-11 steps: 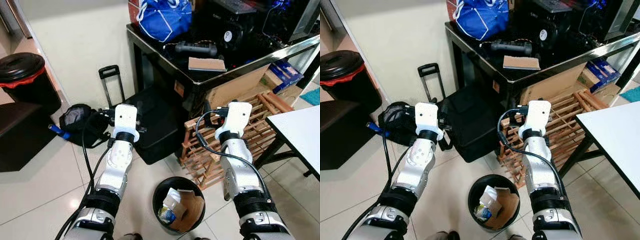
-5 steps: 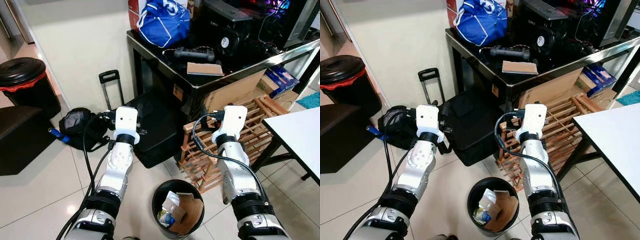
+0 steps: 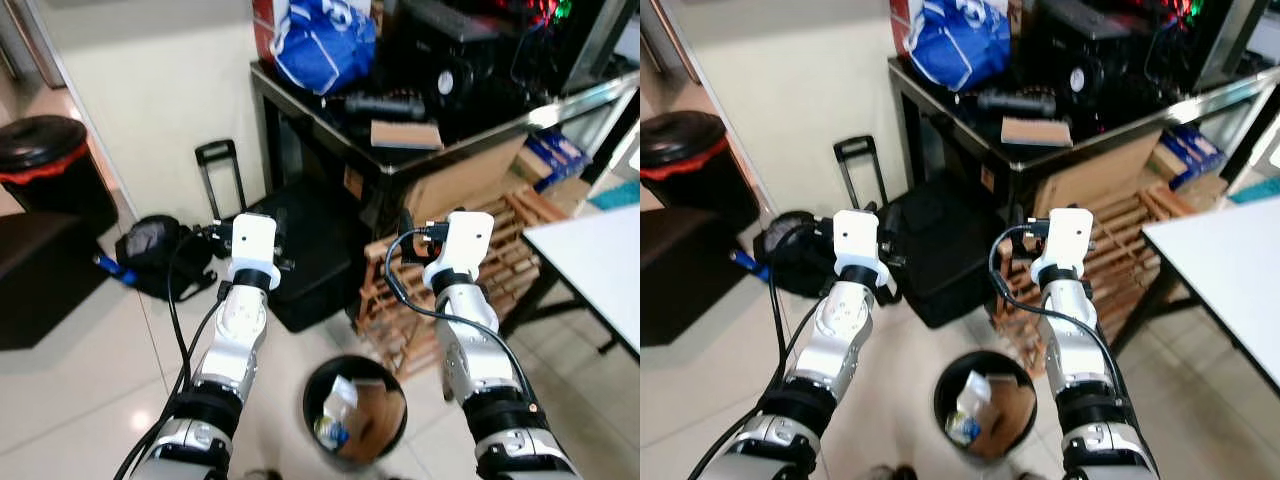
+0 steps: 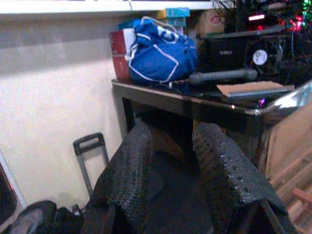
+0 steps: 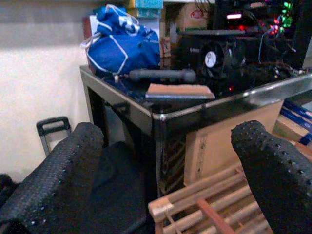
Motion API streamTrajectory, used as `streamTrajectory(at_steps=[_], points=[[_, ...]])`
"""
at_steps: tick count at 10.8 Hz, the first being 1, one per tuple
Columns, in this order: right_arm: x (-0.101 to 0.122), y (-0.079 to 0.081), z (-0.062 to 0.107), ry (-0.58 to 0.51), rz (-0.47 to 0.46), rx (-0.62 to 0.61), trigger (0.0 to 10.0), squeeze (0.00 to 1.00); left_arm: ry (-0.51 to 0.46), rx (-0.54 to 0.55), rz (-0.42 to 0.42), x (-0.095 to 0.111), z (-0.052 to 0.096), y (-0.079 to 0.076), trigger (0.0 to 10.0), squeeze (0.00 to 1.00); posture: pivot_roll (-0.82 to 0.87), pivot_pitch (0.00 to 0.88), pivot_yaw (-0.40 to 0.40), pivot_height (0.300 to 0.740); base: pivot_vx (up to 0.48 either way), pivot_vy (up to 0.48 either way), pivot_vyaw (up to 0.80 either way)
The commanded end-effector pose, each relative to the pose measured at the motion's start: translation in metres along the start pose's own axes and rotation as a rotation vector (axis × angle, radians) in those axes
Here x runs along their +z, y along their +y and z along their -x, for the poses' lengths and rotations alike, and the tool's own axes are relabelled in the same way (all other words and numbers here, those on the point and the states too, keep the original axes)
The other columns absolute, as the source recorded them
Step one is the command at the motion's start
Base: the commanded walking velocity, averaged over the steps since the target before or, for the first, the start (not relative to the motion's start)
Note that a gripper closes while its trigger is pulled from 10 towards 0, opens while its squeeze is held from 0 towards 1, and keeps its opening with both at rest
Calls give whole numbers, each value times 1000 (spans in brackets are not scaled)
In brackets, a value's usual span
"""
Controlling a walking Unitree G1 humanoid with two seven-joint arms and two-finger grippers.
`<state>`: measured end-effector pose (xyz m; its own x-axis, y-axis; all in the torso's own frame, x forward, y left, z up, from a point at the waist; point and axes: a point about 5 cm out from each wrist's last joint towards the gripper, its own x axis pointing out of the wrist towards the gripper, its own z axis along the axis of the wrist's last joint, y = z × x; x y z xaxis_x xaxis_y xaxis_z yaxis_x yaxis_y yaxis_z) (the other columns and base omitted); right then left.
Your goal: Picking trash to rubbish bin
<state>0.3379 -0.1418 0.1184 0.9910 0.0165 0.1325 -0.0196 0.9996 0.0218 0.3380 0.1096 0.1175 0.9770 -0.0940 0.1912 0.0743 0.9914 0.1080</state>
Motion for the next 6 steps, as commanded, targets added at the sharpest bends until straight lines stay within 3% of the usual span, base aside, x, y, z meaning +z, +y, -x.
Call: streamTrajectory(at_steps=[1,6], points=[[-2,1,0,16,-2,9,10000,0,9,19,-2,-2,1,3,10000,0,-81,31,51,740,-251,0,0],[-1,-1,-1,20,1,2,10000,0,6,27,0,-1,0,4,10000,0,-78,43,46,740,0,0,0]])
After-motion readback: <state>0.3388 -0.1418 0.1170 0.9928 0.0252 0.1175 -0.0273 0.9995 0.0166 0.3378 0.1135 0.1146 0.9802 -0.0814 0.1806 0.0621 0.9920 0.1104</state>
